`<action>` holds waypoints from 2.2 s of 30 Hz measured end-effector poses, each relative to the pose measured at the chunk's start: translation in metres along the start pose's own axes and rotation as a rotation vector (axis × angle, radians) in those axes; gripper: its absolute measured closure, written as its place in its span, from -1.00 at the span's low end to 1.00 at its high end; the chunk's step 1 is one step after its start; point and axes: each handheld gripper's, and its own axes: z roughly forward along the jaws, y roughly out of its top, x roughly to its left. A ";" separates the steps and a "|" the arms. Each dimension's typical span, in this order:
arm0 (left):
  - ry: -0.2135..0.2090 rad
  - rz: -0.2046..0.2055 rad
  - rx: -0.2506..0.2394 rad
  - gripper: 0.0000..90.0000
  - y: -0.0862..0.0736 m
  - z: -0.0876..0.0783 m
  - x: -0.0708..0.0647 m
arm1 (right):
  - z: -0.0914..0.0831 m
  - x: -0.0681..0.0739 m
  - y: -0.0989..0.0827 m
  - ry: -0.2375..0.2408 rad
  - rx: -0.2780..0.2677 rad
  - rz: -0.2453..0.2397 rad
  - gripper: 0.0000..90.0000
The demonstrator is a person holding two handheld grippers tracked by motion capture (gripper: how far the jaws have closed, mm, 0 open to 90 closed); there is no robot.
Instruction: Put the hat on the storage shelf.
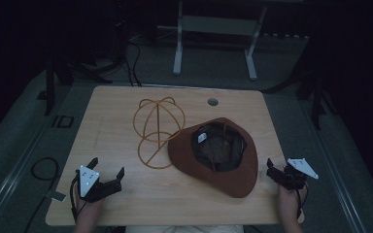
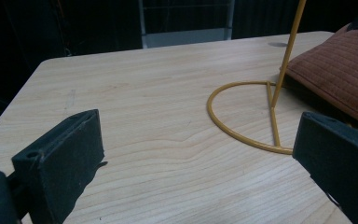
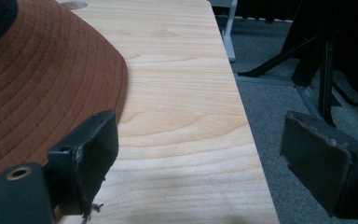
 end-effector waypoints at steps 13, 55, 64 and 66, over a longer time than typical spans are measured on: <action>0.001 -0.010 0.008 -0.95 0.001 -0.001 -0.002 | -0.008 0.006 0.007 0.062 0.041 0.030 -0.72; -0.098 0.066 0.134 -0.92 0.009 -0.003 -0.022 | 0.028 0.064 0.110 0.280 0.143 -0.140 -0.73; -0.111 0.070 0.140 -0.92 0.009 -0.003 -0.024 | 0.058 0.085 0.109 0.301 0.198 -0.132 -0.65; -0.111 0.065 0.135 -0.92 0.009 -0.003 -0.023 | 0.063 0.090 0.108 0.300 0.215 -0.148 -0.60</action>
